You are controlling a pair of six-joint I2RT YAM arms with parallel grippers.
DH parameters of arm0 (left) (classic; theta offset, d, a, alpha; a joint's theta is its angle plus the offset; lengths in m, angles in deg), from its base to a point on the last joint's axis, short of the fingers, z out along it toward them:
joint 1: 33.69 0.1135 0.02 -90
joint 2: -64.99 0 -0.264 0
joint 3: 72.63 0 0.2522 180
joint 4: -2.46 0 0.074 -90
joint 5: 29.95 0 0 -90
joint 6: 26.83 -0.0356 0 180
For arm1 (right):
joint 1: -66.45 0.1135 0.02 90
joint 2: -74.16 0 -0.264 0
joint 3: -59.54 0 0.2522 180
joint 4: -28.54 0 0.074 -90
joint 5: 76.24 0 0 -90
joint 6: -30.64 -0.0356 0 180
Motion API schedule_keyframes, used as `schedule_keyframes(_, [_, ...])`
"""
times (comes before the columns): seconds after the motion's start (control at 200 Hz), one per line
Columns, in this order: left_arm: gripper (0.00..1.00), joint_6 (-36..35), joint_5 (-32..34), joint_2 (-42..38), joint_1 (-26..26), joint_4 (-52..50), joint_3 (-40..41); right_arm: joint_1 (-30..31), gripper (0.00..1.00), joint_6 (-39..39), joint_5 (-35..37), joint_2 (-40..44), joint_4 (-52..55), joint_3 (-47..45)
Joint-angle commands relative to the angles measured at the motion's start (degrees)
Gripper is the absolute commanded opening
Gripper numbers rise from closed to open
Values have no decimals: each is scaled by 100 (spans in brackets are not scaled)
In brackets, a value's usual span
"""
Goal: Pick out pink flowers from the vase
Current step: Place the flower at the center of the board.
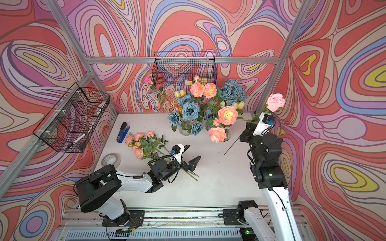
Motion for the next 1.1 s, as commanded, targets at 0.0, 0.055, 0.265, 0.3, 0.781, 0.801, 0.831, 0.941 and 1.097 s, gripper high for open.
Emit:
schedule_keyframes(0.0, [100, 399, -1099, -246, 169, 302, 70, 31, 0, 15, -821, 386, -63, -361])
schedule_keyframes(0.055, [100, 480, -1397, -320, 215, 256, 70, 36, 0, 86, -1025, 643, -76, -567])
schedule_keyframes(0.265, [99, 437, -2527, -701, 247, -949, -269, 32, 0, 300, -1801, 1358, -15, -972])
schedule_keyframes(0.3, [99, 416, -2654, -755, 247, -1092, -310, 30, 0, 312, -1932, 1424, -15, -1008])
schedule_keyframes(0.781, [95, 329, -3478, -1368, 243, -2226, -832, 33, 0, 46, -3359, 1719, -56, -860])
schedule_keyframes(0.801, [95, 320, -3503, -1359, 236, -2257, -862, 36, 0, 41, -3406, 1730, -37, -840])
schedule_keyframes(0.831, [95, 315, -3525, -1351, 243, -2289, -896, 36, 0, 32, -3491, 1749, 2, -800])
schedule_keyframes(0.941, [94, 362, -3634, -1300, 235, -2292, -1029, 33, 0, -98, -3841, 1800, 66, -700])
schedule_keyframes(1.097, [93, 400, -3805, -1210, 190, -2367, -1292, 36, 0, -400, -4159, 1882, -186, -715])
